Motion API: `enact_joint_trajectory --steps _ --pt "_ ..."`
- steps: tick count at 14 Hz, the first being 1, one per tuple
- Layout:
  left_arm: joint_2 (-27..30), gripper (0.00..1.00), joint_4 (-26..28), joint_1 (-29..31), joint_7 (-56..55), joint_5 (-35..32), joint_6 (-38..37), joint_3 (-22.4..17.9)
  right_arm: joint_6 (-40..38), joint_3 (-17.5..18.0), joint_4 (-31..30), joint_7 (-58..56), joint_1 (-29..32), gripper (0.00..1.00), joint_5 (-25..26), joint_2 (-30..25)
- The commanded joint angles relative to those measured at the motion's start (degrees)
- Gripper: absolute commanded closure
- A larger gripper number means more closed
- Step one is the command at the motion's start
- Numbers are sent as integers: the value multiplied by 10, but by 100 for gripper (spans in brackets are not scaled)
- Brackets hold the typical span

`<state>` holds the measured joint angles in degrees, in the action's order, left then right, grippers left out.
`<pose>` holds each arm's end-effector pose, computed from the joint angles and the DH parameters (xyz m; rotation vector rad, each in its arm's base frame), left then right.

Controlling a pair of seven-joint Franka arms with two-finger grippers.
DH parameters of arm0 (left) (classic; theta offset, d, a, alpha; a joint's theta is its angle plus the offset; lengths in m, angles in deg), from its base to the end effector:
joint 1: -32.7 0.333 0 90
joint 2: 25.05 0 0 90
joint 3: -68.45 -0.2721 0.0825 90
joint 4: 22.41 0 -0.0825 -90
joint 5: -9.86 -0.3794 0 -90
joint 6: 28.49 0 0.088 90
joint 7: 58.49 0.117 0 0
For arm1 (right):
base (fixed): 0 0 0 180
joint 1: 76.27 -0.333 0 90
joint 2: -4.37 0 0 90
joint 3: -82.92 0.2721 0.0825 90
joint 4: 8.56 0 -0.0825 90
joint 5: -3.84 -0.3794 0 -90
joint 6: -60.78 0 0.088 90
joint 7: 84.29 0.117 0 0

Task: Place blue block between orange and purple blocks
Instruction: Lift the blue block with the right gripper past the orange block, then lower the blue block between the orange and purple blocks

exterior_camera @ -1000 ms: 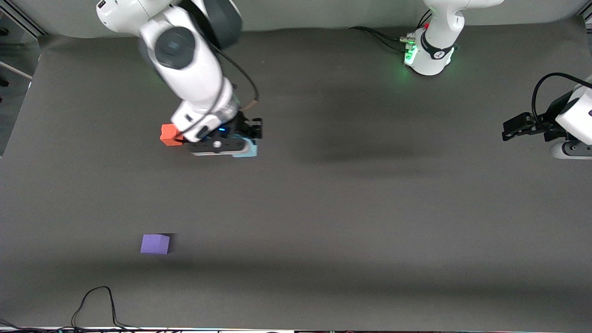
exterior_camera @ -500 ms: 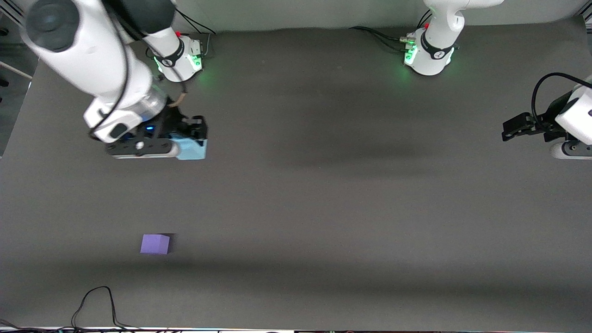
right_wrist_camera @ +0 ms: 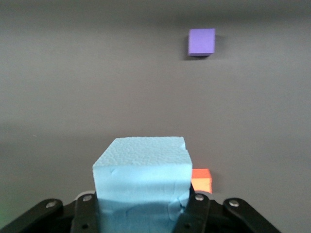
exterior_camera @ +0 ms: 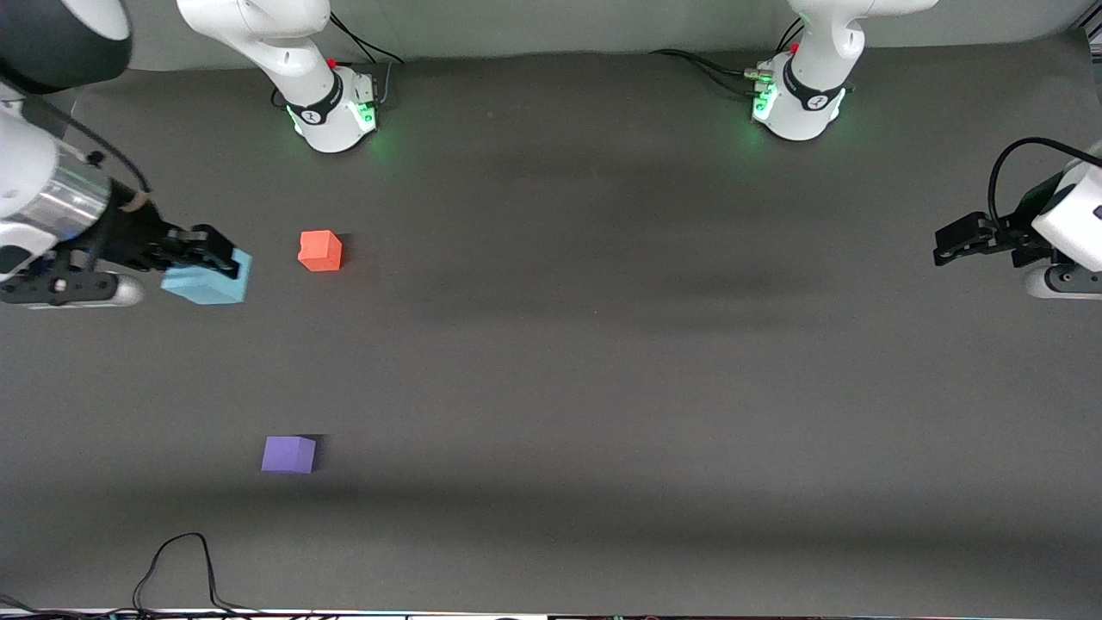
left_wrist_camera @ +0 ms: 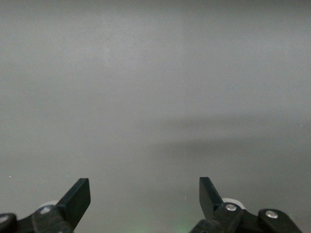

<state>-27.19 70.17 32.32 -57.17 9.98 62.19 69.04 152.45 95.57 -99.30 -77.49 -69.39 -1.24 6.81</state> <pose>0.5570 -0.0096 0.5299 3.1363 -0.0625 -0.1106 0.5584 0.0645 0.5445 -3.0464 0.0331 0.0547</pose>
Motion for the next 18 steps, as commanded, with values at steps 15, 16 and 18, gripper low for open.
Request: enact_joint_trajectory --steps 15,16,18 --pt "1 0 4 -4 -3 -11 13 2 414 -41 -270 -71 -2 52 -5 128" --pt "1 0 5 -3 -3 -11 13 2 464 -41 -296 -72 -3 52 -5 138" --pt "1 0 8 -4 -3 -11 14 2 528 -41 -319 -91 -7 52 -5 168"
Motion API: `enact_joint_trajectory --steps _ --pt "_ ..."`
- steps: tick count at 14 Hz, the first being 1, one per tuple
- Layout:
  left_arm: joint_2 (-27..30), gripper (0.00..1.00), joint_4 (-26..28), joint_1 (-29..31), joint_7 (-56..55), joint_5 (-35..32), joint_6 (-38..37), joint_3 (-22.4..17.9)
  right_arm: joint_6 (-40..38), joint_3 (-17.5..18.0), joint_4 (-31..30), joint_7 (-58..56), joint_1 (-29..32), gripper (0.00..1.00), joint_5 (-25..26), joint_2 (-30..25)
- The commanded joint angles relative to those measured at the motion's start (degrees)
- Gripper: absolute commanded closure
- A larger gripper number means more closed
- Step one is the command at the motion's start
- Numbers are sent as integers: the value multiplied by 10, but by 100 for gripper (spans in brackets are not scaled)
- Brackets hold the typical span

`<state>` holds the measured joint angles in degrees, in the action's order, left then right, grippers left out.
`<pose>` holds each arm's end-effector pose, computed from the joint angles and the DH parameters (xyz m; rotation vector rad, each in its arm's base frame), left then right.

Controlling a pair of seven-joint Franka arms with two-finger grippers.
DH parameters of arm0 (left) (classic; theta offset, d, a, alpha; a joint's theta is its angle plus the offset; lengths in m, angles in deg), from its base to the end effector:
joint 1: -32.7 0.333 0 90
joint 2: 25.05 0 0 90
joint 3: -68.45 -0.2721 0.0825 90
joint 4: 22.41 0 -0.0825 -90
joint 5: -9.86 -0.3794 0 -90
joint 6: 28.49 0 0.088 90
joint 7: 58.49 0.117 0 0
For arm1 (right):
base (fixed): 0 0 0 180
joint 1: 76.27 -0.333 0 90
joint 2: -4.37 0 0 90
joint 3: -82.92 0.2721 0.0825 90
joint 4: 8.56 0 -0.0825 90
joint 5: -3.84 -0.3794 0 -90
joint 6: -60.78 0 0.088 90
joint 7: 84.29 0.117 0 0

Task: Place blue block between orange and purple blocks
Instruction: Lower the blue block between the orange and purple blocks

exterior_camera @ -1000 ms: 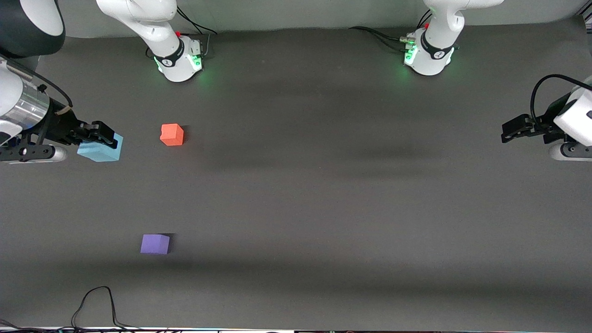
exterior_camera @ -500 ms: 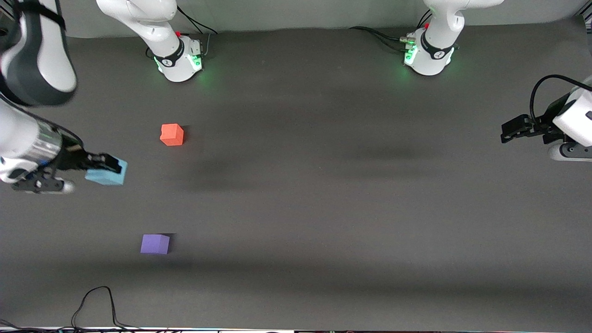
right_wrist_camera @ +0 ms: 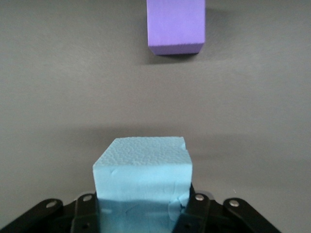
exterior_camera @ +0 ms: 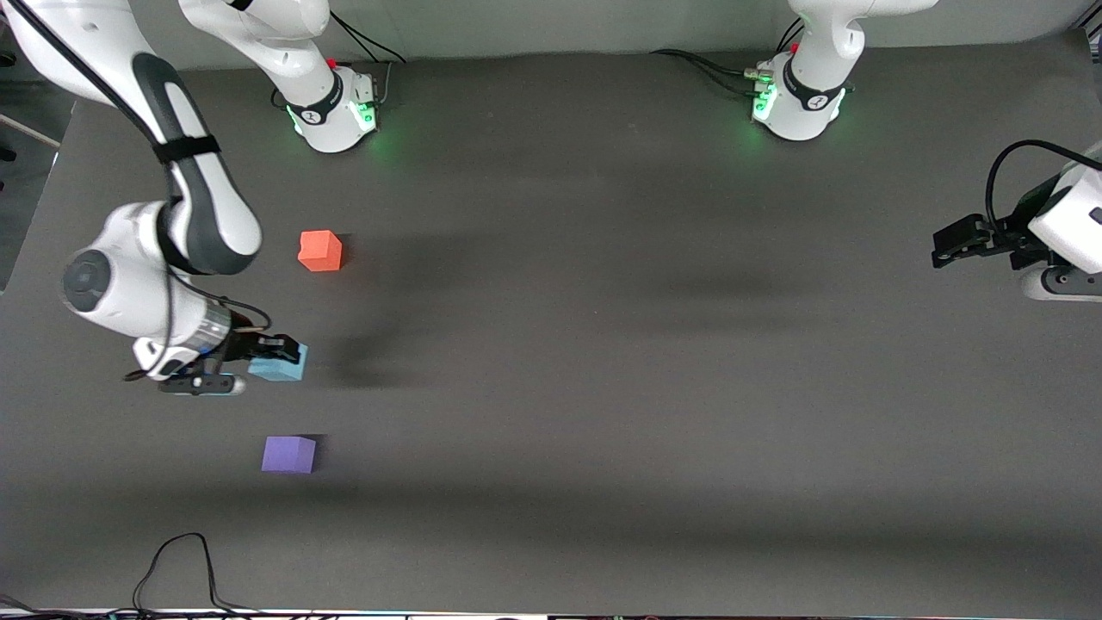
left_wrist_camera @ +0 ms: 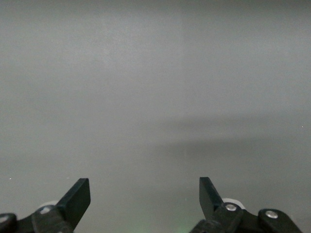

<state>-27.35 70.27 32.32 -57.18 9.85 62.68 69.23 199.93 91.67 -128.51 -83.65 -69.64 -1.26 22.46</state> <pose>0.5584 -0.0112 0.5282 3.1387 -0.0677 -0.1044 0.5682 0.0228 0.2259 -3.0339 0.0742 -0.0289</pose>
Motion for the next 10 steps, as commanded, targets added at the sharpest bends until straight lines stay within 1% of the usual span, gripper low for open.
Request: enact_joint_trajectory --steps 1,3,4,5,6,10 --pt "3 0 7 -3 -3 -10 8 0 76 -2 -35 -37 -5 52 -5 26" --pt "3 0 10 -3 -3 -9 8 0 137 -2 -63 -38 -5 52 -4 39" --pt "4 0 11 -3 -3 -9 9 0 146 -3 -69 -38 -5 51 -4 44" --pt "4 0 11 -3 -3 -10 9 0 147 -3 -70 -39 -5 47 -3 48" --pt "4 0 11 -4 -3 -9 8 0 147 -3 -73 -47 -5 46 -3 48" --pt "4 0 11 -4 -3 -10 9 1 154 -9 -97 -71 -3 46 -3 40"
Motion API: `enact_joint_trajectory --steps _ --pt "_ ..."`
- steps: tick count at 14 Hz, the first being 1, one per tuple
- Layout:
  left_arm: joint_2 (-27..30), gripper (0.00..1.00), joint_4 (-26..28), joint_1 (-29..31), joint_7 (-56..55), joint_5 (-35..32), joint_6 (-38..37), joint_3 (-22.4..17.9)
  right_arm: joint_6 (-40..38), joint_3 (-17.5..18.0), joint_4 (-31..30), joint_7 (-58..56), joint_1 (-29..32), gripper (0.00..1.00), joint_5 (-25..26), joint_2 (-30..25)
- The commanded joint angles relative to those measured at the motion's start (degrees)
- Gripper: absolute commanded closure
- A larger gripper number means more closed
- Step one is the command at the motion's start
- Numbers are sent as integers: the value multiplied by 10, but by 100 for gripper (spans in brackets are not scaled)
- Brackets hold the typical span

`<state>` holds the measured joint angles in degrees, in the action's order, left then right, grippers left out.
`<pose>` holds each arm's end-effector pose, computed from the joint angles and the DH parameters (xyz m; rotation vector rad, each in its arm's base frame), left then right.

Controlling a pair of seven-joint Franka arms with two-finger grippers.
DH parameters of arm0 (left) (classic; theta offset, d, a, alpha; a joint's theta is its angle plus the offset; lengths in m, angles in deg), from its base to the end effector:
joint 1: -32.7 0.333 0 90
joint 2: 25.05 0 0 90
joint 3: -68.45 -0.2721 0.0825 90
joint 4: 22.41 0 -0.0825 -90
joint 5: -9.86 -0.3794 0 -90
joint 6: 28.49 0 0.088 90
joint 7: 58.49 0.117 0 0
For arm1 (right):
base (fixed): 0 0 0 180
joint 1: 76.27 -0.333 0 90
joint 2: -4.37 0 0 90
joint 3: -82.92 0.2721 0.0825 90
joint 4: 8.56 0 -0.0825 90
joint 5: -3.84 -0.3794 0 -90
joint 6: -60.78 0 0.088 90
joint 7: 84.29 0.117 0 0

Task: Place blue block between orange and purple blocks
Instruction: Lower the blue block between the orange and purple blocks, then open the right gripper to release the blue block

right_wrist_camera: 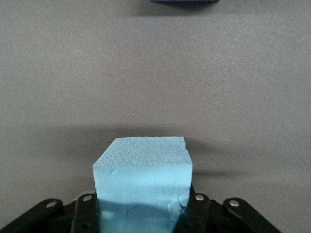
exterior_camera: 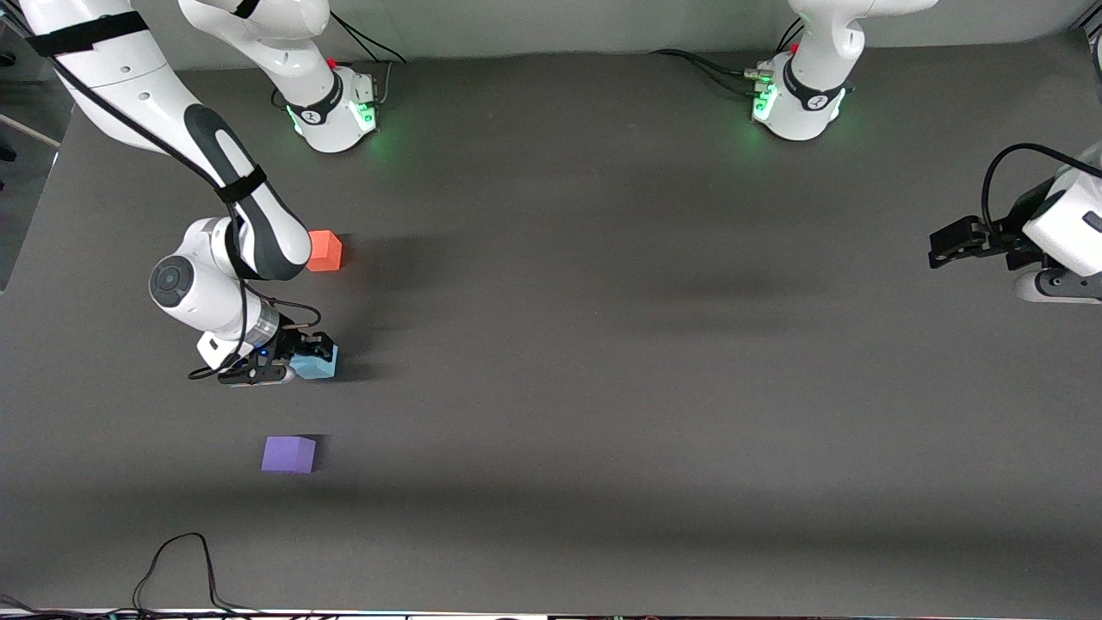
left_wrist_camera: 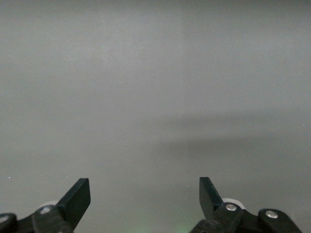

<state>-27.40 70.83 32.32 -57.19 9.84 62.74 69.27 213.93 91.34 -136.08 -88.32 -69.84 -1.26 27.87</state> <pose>0.5580 -0.0115 0.5233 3.1383 -0.0685 -0.1195 0.5328 0.0207 0.1463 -3.0417 -0.0201 -0.0627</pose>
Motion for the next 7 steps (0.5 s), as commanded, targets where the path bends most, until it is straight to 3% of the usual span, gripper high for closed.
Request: enact_joint_trajectory --steps 1,4,6,7 --pt "3 0 5 -4 -2 -9 9 1 14 -8 -22 -42 1 46 -3 -15" --pt "3 0 5 -4 -2 -9 9 1 14 -15 -24 -55 5 43 -3 -14" --pt "3 0 5 -4 -2 -9 10 1 14 -17 -27 -55 4 33 -3 -14" --pt "3 0 5 -4 -2 -9 10 1 12 -17 -26 -54 4 2 -3 -14"
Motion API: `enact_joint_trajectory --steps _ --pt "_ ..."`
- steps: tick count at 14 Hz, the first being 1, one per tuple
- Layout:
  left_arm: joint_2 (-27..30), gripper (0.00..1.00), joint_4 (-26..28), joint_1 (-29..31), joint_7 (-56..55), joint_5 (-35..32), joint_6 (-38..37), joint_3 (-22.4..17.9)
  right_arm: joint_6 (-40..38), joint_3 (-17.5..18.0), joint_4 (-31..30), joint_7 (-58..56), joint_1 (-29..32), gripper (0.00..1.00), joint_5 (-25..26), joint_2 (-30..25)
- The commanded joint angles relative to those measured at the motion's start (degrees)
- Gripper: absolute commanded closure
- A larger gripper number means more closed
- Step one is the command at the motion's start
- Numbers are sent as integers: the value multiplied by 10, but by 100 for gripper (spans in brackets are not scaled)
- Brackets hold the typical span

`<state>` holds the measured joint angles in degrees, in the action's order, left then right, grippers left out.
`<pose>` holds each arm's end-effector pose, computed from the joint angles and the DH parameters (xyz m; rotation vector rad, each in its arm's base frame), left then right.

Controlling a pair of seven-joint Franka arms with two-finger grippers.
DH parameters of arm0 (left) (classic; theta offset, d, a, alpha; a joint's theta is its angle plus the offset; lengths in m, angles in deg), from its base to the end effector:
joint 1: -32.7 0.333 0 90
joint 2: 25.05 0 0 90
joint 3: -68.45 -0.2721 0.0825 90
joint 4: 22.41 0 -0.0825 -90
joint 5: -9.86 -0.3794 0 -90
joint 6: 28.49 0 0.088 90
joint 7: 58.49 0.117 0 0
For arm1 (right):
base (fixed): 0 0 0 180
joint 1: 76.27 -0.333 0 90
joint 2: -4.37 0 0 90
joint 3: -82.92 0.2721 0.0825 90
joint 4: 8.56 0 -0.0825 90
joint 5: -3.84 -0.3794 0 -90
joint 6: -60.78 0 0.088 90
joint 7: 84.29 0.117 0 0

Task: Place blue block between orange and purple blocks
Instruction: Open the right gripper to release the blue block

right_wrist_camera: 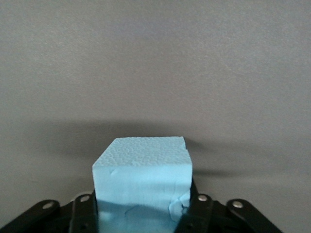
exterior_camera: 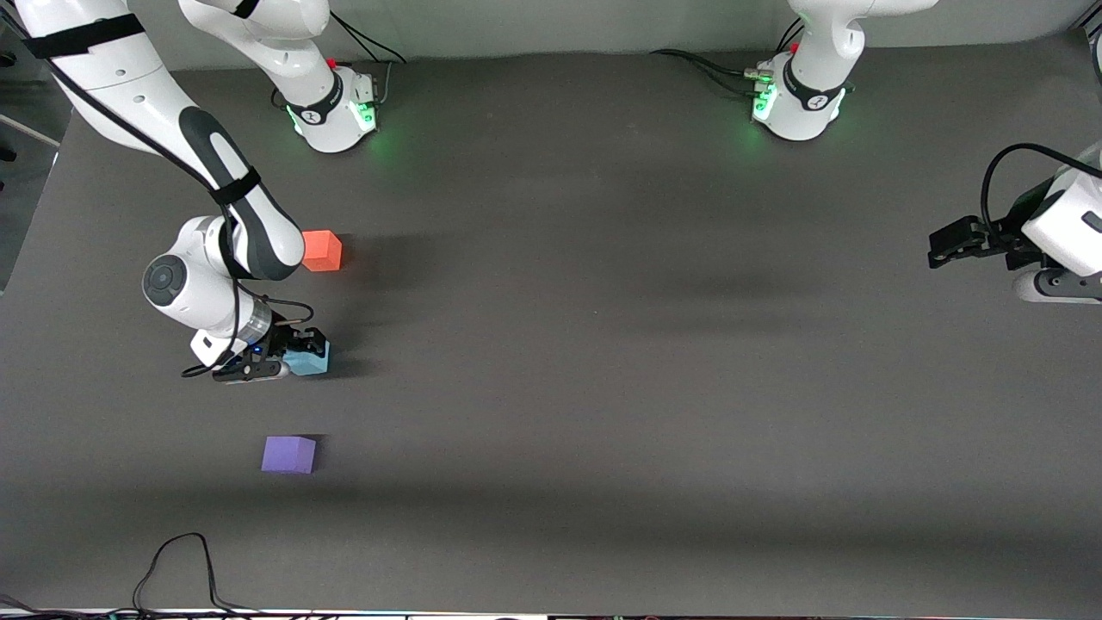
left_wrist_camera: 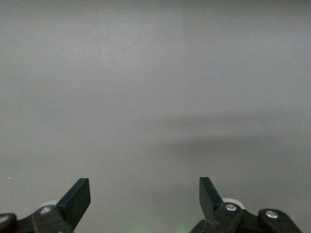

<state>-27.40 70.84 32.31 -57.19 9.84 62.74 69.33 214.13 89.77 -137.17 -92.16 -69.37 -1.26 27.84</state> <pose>0.5579 -0.0122 0.5232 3.1382 -0.0704 -0.1198 0.5256 0.0013 0.1395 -3.0540 -0.0717 -0.0449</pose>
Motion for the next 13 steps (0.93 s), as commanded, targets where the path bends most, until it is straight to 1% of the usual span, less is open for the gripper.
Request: enact_joint_trajectory --steps 1,3,4,5,7,10,11,13 --pt "3 0 5 -4 -2 -9 10 0 9 -2 -16 -15 0 0 -3 -15" --pt "3 0 5 -4 -2 -9 10 0 4 -2 -12 -7 -7 0 -3 -26" --pt "3 0 5 -4 -2 -9 10 0 -7 0 -9 -2 -8 0 -3 -42" --pt "3 0 5 -4 -2 -9 10 0 -45 1 -1 -1 -14 0 -4 -64" --pt "3 0 5 -4 -2 -9 10 0 -144 2 24 6 -28 0 -5 -123" --pt "3 0 5 -4 -2 -9 10 0 -269 2 84 35 -58 0 -5 -195" --pt "3 0 5 -4 -2 -9 10 0 -330 3 121 36 -60 0 -5 -211" --pt "3 0 5 -3 -2 -9 10 0 -463 3 215 39 -60 0 -5 -230"
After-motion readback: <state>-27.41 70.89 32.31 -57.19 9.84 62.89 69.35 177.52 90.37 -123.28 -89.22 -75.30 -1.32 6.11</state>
